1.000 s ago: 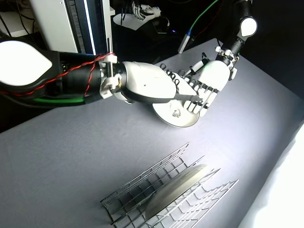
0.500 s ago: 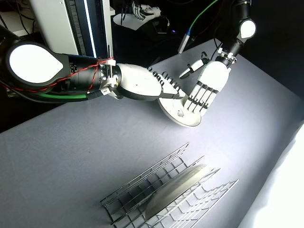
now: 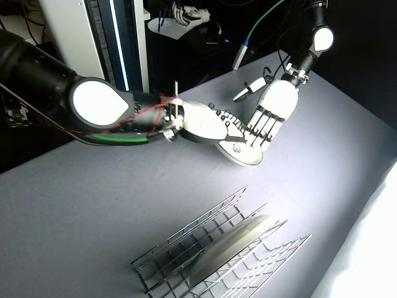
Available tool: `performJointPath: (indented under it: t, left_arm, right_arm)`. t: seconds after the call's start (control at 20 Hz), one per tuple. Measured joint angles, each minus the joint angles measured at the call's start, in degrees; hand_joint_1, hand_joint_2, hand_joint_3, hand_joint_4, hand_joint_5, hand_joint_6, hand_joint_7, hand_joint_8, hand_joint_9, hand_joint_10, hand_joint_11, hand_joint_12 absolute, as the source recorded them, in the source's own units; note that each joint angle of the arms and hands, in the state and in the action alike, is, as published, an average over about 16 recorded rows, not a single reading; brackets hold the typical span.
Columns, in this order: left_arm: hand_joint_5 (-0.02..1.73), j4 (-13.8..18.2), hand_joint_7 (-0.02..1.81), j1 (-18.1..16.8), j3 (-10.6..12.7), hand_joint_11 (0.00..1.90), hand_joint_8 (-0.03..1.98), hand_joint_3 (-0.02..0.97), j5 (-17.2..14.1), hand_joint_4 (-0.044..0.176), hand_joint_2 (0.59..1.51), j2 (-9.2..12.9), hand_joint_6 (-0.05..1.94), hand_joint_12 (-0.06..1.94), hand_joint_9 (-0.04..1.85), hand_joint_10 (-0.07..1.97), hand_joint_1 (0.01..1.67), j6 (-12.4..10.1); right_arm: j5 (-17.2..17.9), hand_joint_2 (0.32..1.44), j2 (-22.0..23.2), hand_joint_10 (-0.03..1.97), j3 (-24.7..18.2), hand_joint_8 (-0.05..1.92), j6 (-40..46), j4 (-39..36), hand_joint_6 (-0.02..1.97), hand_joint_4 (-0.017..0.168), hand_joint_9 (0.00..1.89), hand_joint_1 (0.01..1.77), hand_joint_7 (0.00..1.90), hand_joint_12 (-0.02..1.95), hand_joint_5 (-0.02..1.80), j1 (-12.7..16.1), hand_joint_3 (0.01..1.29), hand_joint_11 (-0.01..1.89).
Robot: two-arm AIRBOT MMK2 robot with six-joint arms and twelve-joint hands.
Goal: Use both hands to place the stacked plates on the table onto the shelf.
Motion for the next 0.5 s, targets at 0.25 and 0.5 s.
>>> performJointPath:
  t: [0.25, 0.5]
  left_arm:
    - [0.05, -0.11, 0.03, 0.07, 0.1, 0.02, -0.01, 0.015, -0.14, -0.01, 1.175, -0.06, -0.04, -0.03, -0.02, -0.05, 0.02, -0.16]
    - [0.05, -0.13, 0.03, 0.07, 0.19, 0.02, -0.01, 0.015, -0.28, -0.01, 1.177, -0.09, -0.04, -0.03, -0.02, -0.05, 0.02, -0.2]
  right_arm:
    - [-1.55, 0.91, -3.69, 0.0, 2.38, 0.02, -0.42, 0.18, 0.02, 0.004, 0.03, 0.93, 0.02, 0.12, 0.02, -0.72, 0.01, 0.02]
    - [-1.97, 0.98, -5.64, 0.03, 3.4, 0.02, -0.73, 0.57, 0.02, 0.002, 0.1, 1.05, 0.09, 0.49, 0.08, -1.45, 0.02, 0.02]
